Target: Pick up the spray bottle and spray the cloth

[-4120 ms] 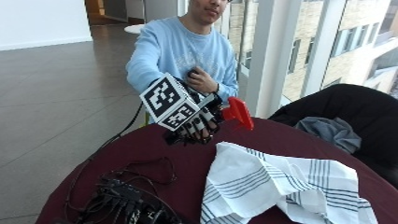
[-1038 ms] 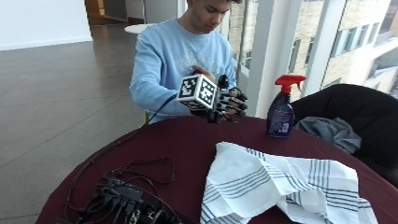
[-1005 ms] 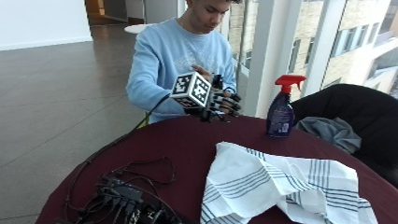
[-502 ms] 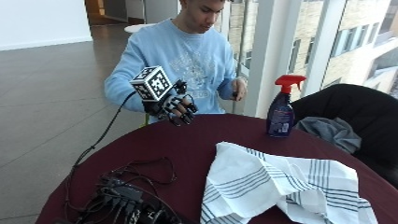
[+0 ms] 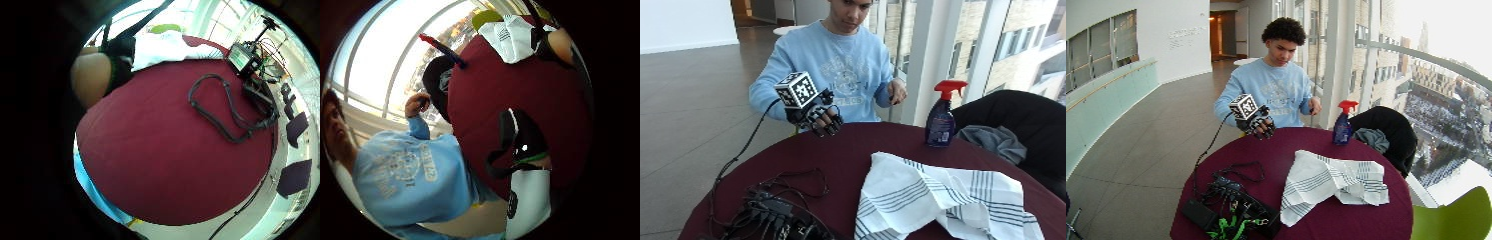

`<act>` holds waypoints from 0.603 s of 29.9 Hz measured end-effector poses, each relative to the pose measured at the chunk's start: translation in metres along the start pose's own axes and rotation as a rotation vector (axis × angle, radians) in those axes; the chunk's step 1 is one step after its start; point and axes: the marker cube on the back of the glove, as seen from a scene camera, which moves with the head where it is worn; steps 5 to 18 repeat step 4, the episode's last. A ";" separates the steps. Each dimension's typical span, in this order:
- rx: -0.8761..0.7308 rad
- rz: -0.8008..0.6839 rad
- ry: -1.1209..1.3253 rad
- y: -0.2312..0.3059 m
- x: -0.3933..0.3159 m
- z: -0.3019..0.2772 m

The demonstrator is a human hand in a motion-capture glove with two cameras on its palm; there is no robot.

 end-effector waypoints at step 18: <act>0.001 -0.001 0.006 0.003 0.001 -0.001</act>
